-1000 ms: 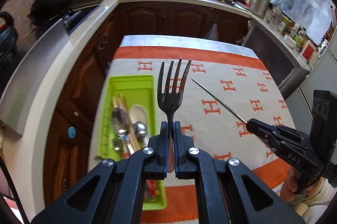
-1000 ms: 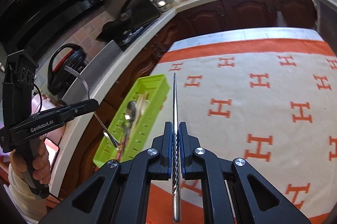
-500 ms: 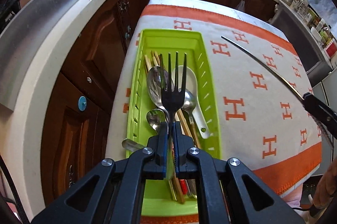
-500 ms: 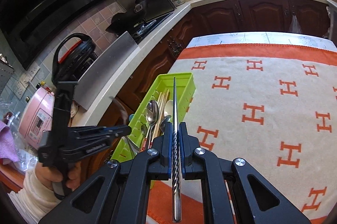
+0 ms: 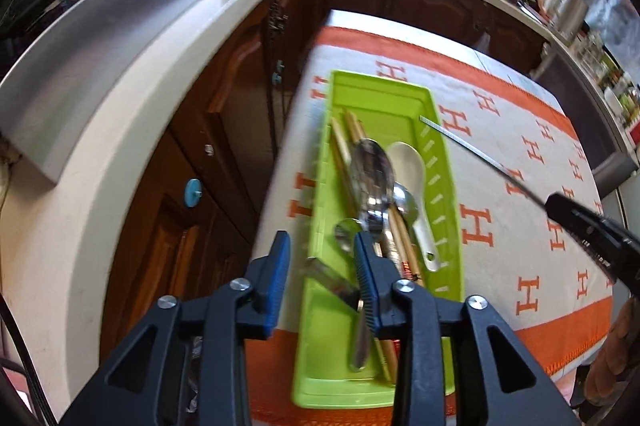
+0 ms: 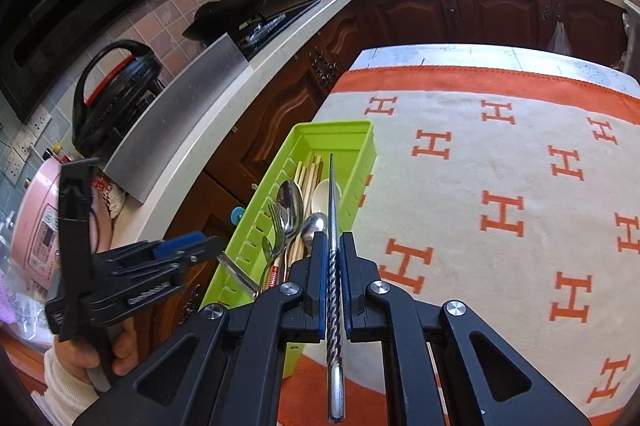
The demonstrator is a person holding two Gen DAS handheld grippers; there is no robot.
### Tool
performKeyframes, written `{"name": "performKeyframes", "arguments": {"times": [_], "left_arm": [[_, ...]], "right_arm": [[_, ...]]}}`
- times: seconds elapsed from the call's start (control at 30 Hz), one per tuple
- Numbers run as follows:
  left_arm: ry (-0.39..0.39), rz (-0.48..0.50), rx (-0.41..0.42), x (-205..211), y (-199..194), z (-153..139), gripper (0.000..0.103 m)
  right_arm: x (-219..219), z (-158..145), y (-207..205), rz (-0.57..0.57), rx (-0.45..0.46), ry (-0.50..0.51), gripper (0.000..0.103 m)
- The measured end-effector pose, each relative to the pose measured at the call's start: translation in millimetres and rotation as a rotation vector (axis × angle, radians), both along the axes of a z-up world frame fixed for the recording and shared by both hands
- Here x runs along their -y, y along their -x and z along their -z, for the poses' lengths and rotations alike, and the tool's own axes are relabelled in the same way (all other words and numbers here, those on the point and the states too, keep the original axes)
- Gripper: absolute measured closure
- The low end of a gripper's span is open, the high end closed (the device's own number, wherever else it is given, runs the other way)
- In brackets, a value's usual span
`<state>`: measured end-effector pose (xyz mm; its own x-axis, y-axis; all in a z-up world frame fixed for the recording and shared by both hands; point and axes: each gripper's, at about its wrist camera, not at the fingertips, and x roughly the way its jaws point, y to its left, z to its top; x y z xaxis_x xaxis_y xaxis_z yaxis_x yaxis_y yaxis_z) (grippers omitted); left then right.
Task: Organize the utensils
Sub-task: 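Carry the fork into the tray and open the left tool while the right tool carries the steel chopstick, then lower the steel chopstick into the tray and open the right tool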
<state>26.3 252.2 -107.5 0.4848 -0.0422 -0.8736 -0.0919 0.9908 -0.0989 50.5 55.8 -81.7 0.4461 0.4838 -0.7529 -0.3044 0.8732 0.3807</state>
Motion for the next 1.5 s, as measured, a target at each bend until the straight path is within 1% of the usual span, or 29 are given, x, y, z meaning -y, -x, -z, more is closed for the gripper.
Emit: {"name": "performKeyframes", "arguments": {"times": [0.03, 0.13, 0.2, 0.3, 0.6, 0.7, 0.8, 0.9, 0.93, 1.0, 1.07, 1.17, 1.5], "left_arm": [[0.007, -0.012, 0.004, -4, 1, 0, 0.066], [0.024, -0.032, 0.001, -14, 1, 3, 0.065], [0.020, -0.037, 0.001, -18, 2, 4, 0.065], [0.001, -0.046, 0.009, -22, 2, 5, 0.065], [0.010, -0.057, 0.027, -30, 2, 2, 0.064], [0.013, -0.058, 0.031, -30, 3, 1, 0.063], [0.007, -0.065, 0.036, -30, 4, 0, 0.055], [0.005, -0.068, 0.038, -30, 4, -1, 0.050], [0.005, -0.068, 0.038, -29, 4, -1, 0.047], [0.004, -0.067, 0.039, -28, 5, -2, 0.044], [0.002, -0.064, 0.039, -27, 6, -2, 0.043], [0.004, -0.056, 0.037, -23, 6, -3, 0.041], [0.012, -0.009, 0.037, -2, 10, -5, 0.028]], "right_arm": [[-5, 2, -2, 0.001, -0.008, 0.005, 0.098], [-18, 10, -9, 0.014, -0.034, 0.020, 0.098], [-26, 15, -15, 0.022, -0.053, 0.030, 0.098], [-38, 19, -21, 0.033, -0.058, 0.056, 0.098], [-62, 24, -29, 0.065, -0.072, 0.113, 0.098], [-67, 30, -31, 0.055, -0.114, 0.113, 0.097], [-73, 38, -31, 0.023, -0.166, 0.103, 0.097], [-80, 40, -27, -0.006, -0.184, 0.102, 0.096], [-81, 40, -25, -0.013, -0.180, 0.100, 0.094], [-82, 38, -22, -0.027, -0.170, 0.092, 0.086], [-81, 34, -18, -0.026, -0.151, 0.092, 0.083], [-74, 30, -14, -0.016, -0.145, 0.088, 0.083], [-49, 29, -2, 0.011, -0.125, 0.123, 0.083]]}}
